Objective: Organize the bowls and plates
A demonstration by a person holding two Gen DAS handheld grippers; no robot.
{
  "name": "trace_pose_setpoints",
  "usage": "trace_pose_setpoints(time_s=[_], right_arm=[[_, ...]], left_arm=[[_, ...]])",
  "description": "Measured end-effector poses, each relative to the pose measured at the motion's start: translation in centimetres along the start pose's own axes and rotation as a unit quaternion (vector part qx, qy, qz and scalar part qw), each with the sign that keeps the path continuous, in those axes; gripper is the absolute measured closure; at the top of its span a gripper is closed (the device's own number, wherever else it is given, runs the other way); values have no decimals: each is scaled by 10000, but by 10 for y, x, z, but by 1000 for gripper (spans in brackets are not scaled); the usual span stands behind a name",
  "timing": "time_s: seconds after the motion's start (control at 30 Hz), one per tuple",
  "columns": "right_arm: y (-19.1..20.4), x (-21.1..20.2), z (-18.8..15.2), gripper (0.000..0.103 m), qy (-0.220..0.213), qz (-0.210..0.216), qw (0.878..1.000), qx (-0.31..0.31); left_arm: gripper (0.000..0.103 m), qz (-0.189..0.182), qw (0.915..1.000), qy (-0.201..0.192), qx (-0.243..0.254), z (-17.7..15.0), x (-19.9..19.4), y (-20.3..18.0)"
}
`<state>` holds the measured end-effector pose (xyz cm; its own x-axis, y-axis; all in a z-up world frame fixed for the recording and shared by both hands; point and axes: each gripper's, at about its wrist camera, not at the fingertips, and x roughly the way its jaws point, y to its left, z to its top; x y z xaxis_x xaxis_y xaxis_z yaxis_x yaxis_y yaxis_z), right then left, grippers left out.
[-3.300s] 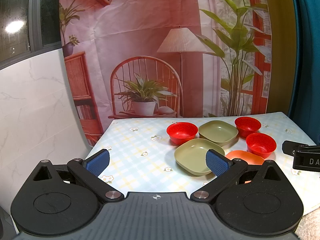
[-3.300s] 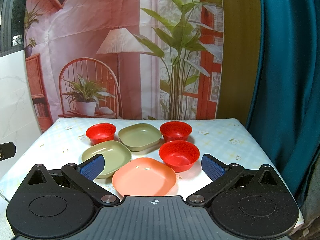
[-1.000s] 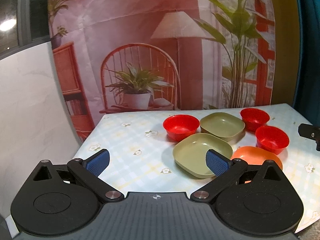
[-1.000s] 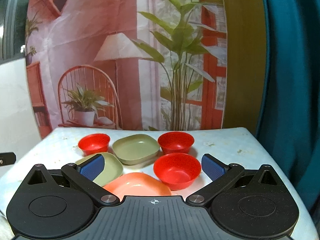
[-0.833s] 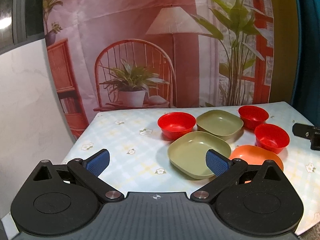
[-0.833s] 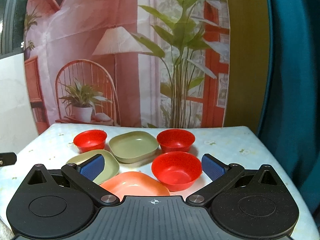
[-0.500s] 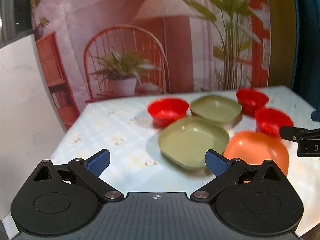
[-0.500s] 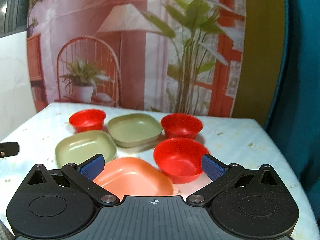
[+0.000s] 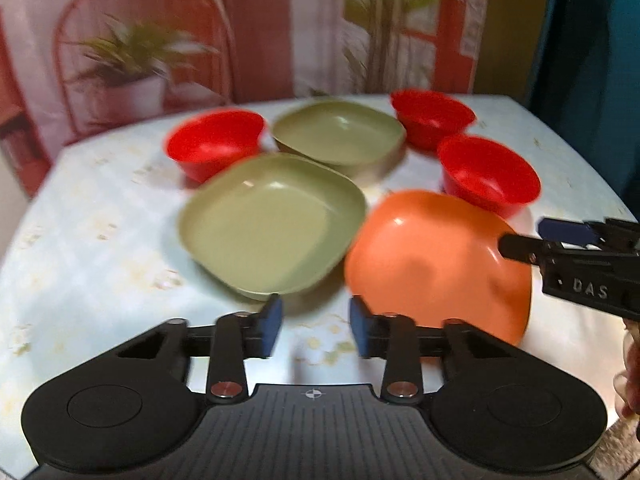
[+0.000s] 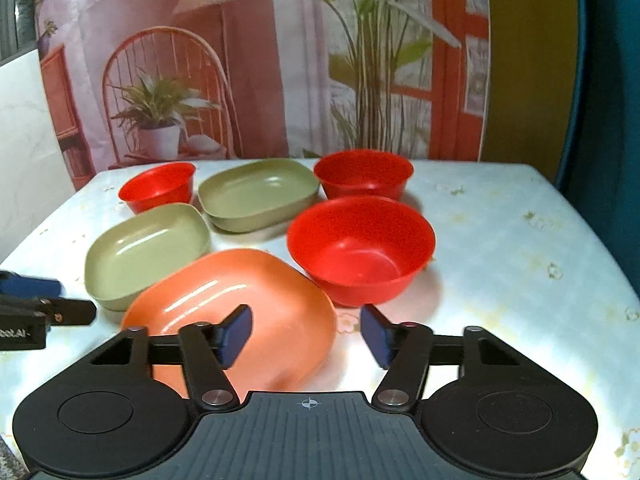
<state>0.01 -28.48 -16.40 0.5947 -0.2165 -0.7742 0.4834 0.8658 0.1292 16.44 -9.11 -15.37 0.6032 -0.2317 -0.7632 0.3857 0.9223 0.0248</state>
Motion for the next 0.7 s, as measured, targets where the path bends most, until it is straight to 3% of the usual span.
trace_pose_setpoints(time_s=[0.07,0.13,0.27,0.43,0.57,0.7], right_arm=[[-6,6,-1,58,66,55,9999,52],[-12,10,-2,61,128,172,9997,105],[-22,18,-2,68,244,267,9991,224],[-31,23,-3,70,303,348,9983,356],[-35,26,-4,74,361,412,9973,484],[-35,29,-5,80,429,474,9966,517]], left_arm=[[79,-77,9999,119,22,1,9,-4],[81,-76,9999,144,50,3,13,-7],[81,-210,9993,281,-126,7,15,-5],[81,-497,9974,321,-423,10,9,2],[81,-665,9965,183,-465,17,6,1],[80,-658,9964,420,-330,19,21,-8]])
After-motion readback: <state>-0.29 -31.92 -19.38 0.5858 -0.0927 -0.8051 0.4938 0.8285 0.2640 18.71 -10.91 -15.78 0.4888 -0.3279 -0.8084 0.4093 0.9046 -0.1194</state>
